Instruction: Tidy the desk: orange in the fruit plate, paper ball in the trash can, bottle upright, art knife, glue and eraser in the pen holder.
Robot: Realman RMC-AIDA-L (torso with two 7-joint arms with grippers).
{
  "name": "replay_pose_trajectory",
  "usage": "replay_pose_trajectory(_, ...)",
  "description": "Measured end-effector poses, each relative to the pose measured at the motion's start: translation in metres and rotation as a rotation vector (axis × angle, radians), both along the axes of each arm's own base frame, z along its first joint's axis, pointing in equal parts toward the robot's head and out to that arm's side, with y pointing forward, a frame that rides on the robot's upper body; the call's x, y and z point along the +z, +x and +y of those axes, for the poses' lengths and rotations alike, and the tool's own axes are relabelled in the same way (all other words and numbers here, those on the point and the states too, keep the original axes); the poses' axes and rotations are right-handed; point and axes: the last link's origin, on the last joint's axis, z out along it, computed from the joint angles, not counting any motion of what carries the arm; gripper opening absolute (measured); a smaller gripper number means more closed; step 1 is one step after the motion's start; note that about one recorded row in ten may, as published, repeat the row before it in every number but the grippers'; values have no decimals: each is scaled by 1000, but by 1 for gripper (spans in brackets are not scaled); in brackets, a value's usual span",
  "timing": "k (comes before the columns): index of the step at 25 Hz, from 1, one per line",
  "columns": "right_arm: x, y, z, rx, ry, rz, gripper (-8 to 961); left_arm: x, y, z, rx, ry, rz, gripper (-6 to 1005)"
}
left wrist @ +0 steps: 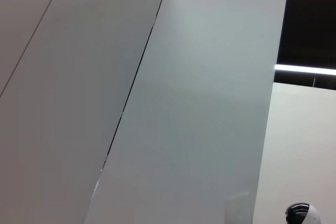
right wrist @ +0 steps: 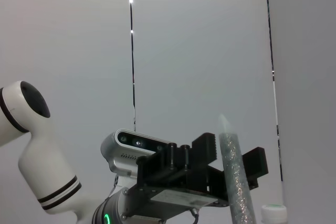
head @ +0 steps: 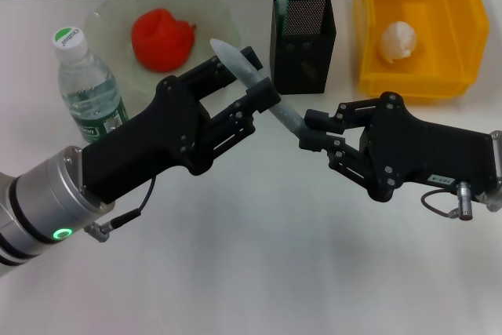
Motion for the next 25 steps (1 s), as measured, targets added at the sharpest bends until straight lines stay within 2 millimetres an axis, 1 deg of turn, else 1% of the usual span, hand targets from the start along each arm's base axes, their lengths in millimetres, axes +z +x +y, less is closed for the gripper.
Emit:
replay_pose_trajectory(10, -3, 1, -1, -8, -2, -4, 131, -2, 1, -1, 2, 5, 3, 396)
replay_pose_trajectory(16, -3, 2, -1, -8, -2, -3, 130, -3, 0, 0, 10, 6, 12, 404)
replay_pose_trajectory(24, -3, 2, -1, -8, -2, -4, 133, -5, -2, 1, 28, 7, 17, 160)
replay_pose_trajectory(25, -3, 2, -1, -9, -3, -4, 133, -5, -2, 0, 28, 6, 15, 160)
